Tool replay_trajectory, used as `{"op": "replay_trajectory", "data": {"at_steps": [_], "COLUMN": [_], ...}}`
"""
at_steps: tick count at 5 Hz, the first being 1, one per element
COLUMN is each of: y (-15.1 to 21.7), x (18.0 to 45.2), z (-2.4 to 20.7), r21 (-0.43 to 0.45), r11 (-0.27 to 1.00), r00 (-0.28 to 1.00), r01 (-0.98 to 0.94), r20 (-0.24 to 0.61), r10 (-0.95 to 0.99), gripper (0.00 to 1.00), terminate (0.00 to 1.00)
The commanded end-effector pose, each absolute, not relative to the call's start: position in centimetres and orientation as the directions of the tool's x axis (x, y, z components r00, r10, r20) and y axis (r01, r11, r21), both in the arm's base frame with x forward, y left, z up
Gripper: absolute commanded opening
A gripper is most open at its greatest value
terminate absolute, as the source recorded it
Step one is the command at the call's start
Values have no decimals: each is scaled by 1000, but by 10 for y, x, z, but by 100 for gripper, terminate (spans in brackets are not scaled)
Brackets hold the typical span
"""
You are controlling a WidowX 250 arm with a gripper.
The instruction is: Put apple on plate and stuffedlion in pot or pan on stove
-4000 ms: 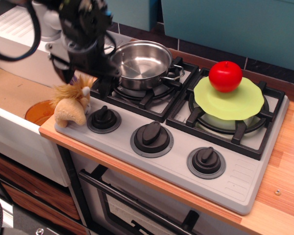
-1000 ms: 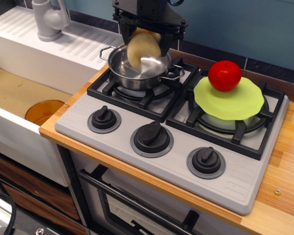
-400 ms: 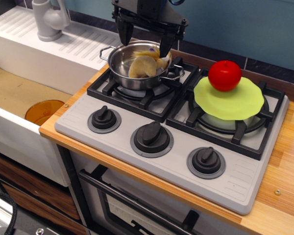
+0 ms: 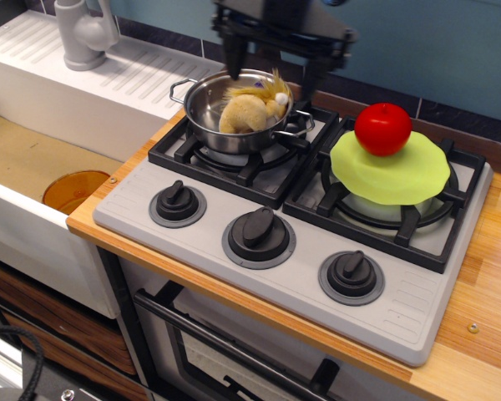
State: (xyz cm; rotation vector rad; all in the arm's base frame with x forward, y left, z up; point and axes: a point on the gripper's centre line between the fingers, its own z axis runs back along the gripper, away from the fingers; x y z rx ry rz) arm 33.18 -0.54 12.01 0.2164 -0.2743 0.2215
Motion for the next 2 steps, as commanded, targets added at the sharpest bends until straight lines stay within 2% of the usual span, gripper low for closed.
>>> {"op": "replay_trajectory", "data": {"at_steps": [1, 2], "y": [-46, -36], "x": [327, 332], "z": [145, 142], "r21": [90, -32], "r11": [954, 961], "r00": [915, 916], "r01": [-285, -274], "r20": [323, 295], "r10": [242, 271], "gripper": [100, 100], "terminate": [0, 100]}}
